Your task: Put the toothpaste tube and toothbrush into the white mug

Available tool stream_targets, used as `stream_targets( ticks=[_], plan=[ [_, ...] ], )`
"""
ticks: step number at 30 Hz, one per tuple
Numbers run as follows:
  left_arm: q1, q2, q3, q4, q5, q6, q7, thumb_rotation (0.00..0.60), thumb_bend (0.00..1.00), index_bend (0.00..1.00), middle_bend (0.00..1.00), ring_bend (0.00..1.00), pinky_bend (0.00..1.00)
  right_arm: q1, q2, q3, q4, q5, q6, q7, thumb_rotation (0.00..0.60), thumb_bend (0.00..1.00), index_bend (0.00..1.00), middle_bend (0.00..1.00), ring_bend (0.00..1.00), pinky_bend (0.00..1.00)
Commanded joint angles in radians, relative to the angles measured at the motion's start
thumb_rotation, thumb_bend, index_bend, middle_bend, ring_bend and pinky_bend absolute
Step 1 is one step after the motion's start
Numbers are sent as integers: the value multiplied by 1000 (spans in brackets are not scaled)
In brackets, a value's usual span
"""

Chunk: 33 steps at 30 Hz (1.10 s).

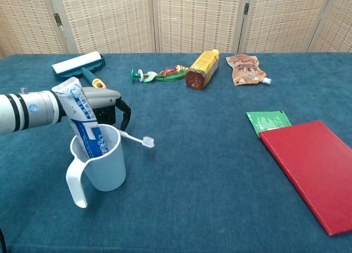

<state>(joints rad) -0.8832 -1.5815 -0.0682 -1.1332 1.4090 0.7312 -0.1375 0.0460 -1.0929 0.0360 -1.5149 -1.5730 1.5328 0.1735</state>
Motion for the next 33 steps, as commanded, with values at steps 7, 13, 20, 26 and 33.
stream_targets(
  ticks=[7,13,20,26,33],
  plan=[
    [47,114,-60,-45,-38,74,-142,600,469,624,987,878,1000,7,-4,1,0,-10,0,-1,600,90,93,211,169,177],
    [105,222,-96,-104,-74,117,-289,600,469,623,987,878,1000,10,0,2,-6,-20,5,-3,600,91,92,211,169,176],
    [174,381,-88,-241,-30,150,-505,600,469,629,987,878,1000,20,13,5,-24,-31,5,-21,600,91,92,211,169,176],
    [226,489,-66,-356,63,216,-721,600,469,633,987,878,1000,33,27,10,-47,-42,-1,-43,600,91,93,211,169,176],
    [264,559,-10,-407,228,347,-956,600,469,634,987,878,1000,44,41,17,-77,-47,-1,-71,600,91,92,211,169,176]
  ],
)
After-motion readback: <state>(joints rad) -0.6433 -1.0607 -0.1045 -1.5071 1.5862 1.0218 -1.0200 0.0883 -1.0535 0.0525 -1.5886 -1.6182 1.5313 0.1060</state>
